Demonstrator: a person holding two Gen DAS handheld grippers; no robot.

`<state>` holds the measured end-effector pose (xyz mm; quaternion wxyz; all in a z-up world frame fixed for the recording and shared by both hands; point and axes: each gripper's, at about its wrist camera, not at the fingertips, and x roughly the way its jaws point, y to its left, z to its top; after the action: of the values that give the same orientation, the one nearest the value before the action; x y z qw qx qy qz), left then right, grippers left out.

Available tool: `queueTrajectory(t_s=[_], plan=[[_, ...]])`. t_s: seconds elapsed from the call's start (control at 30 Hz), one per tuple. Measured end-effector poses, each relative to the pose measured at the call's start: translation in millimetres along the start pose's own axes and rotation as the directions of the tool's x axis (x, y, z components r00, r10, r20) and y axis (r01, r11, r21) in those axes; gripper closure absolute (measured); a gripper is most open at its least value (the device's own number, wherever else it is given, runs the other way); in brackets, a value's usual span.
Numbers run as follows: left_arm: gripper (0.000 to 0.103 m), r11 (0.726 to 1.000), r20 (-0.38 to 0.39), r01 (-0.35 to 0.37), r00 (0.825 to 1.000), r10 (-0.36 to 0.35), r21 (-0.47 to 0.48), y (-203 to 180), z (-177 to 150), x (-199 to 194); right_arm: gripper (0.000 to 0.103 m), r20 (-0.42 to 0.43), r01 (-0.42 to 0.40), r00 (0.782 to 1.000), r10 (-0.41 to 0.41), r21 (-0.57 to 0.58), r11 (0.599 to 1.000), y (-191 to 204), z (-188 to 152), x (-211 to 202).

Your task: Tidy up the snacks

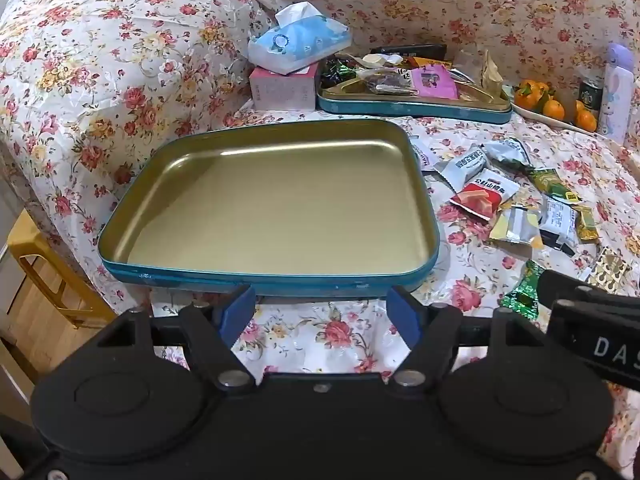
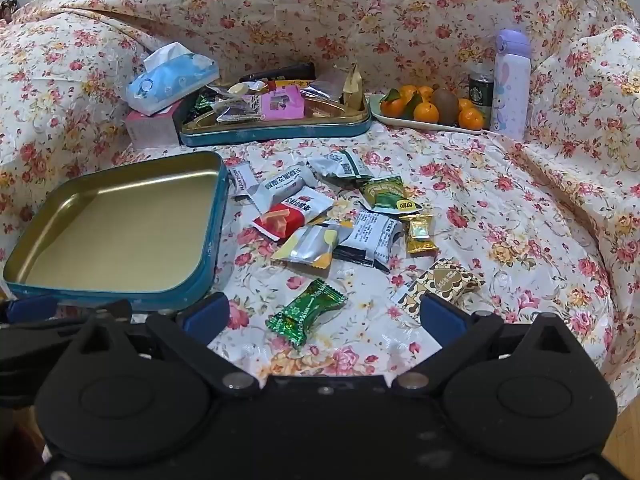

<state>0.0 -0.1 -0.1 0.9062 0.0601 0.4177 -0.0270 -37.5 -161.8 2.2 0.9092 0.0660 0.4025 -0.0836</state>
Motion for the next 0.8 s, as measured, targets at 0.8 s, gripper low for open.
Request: queueTrajectory(t_s=[0.8], plan=[[0.03, 1.0, -0.005, 0.004, 1.0, -0.004, -0.001, 3.9, -2.7, 1.1, 0.0, -0.004, -0.001, 1.0, 0.001, -0.001, 1.0, 0.6, 0.7, 0.4]])
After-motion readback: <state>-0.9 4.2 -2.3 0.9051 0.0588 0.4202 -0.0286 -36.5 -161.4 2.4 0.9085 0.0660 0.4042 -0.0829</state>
